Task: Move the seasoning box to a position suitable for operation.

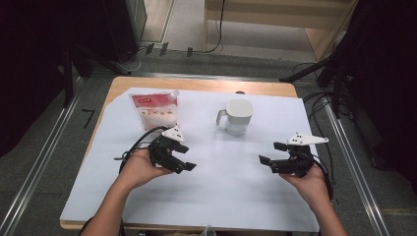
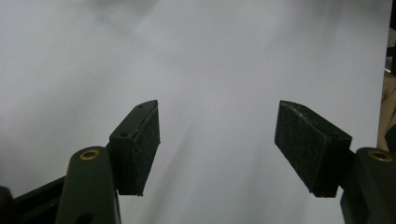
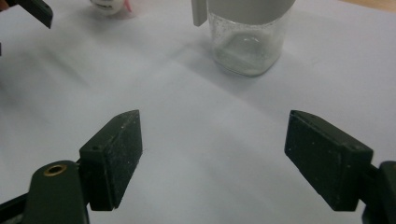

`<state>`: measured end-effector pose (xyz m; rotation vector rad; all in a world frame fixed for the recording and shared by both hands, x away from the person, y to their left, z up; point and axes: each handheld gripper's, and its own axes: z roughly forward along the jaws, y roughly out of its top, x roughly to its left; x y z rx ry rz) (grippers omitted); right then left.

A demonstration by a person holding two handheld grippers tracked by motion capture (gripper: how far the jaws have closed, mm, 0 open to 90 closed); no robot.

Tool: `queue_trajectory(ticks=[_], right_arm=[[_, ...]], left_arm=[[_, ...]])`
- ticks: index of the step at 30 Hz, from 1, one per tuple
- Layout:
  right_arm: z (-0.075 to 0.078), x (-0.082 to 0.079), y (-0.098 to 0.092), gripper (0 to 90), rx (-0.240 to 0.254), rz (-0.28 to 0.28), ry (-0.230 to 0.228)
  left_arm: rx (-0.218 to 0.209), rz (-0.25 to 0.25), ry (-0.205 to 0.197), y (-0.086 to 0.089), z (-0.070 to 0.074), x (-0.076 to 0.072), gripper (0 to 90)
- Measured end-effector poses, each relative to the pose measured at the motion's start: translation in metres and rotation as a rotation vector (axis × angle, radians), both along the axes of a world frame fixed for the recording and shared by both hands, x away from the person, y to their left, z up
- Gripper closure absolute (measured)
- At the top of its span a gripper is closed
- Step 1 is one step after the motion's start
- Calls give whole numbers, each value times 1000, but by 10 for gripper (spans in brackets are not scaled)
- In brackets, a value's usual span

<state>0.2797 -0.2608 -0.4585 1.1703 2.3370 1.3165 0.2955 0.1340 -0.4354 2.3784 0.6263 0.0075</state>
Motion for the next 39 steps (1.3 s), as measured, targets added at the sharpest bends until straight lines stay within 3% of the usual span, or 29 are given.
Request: queue_trajectory(ticks=[4, 8, 16, 25, 38, 39], right_arm=[[-2, 0, 2, 221, -40, 3, -13], [-2, 1, 1, 246, -30, -17, 8], [0, 0, 1, 294, -33, -15, -16], [-1, 3, 1, 308, -43, -6, -15], [-1, 9, 1, 307, -43, -12, -13], [-1, 10, 1, 309, -37, -19, -5]], left_arm=[[3, -18, 11, 2, 3, 0, 314], [-28, -22, 4, 6, 9, -1, 340], [-24, 3, 5, 13, 14, -2, 382], [-35, 37, 6, 23, 20, -4, 380], [-34, 119, -3, 56, 37, -9, 394], [-52, 141, -5, 61, 41, -10, 395]])
